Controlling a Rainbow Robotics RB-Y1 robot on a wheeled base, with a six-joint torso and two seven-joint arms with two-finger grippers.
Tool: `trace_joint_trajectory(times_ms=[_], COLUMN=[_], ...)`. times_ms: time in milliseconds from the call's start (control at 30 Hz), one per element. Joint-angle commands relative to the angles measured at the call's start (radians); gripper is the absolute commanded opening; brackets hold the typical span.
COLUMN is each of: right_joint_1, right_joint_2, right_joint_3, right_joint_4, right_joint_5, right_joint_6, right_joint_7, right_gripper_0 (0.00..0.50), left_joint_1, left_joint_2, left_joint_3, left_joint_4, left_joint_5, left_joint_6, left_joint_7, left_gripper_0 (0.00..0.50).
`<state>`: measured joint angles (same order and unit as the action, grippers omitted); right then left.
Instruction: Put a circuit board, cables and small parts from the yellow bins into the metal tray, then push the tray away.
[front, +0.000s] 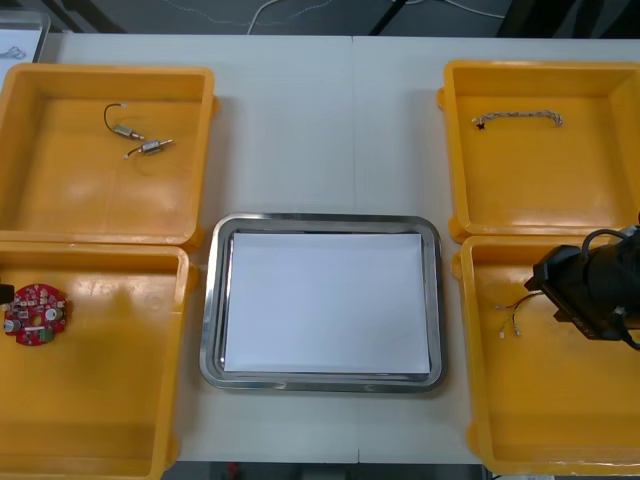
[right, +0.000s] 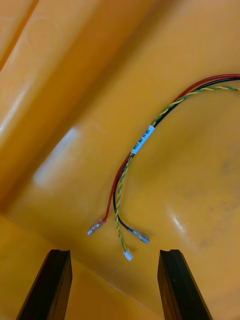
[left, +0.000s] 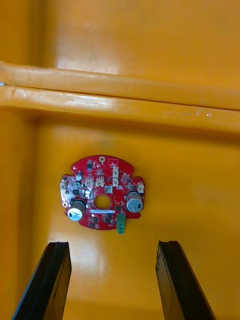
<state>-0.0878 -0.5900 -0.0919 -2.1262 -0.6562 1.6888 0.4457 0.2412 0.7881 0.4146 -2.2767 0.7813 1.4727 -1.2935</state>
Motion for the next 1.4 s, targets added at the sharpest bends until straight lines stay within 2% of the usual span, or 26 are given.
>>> trace_joint_trajectory(times_ms=[33, 100, 200, 367, 667, 800, 1000, 1200, 1400], right_joint_1=[0.011, 0.011, 0.011, 0.011, 0.003, -0.001, -0.015, -0.023, -0.041], right_joint_2=[0.039, 0.048, 0.058, 0.062, 0.065, 0.065, 0.065, 0.070, 0.070], right_joint_3=[0.017, 0.017, 0.017, 0.027, 0.054, 0.070, 0.093, 0.101, 0.116], right_joint_4=[0.054, 0.081, 0.092, 0.092, 0.123, 0.135, 0.163, 0.163, 0.178], right_joint_5=[0.015, 0.015, 0.017, 0.026, 0.041, 0.050, 0.064, 0.078, 0.090], right_joint_6=[-0.049, -0.070, -0.081, -0.080, -0.080, -0.080, -0.089, -0.089, -0.092], right_joint_7=[-0.041, -0.053, -0.105, -0.160, -0.182, -0.193, -0.208, -0.216, -0.219], right_gripper_0=[0.500, 0.500, 0.500, 0.500, 0.500, 0.500, 0.500, 0.500, 0.500], left_joint_1=[0.024, 0.024, 0.024, 0.029, 0.064, 0.058, 0.044, -0.006, -0.036], left_joint_2=[-0.029, -0.029, -0.030, -0.053, -0.079, -0.093, -0.095, -0.101, -0.104], left_joint_3=[-0.094, -0.123, -0.140, -0.140, -0.140, -0.140, -0.140, -0.140, -0.152], left_joint_4=[0.037, 0.075, 0.111, 0.137, 0.154, 0.198, 0.221, 0.238, 0.241], left_joint_5=[-0.083, -0.094, -0.091, -0.080, -0.076, -0.062, -0.060, -0.059, -0.070], left_joint_6=[-0.091, -0.150, -0.184, -0.189, -0.203, -0.203, -0.160, -0.055, -0.029], left_joint_7=[-0.099, -0.109, -0.141, -0.187, -0.230, -0.294, -0.294, -0.277, -0.253], left_gripper_0=[0.500, 0.500, 0.500, 0.500, 0.500, 0.500, 0.500, 0.500, 0.500])
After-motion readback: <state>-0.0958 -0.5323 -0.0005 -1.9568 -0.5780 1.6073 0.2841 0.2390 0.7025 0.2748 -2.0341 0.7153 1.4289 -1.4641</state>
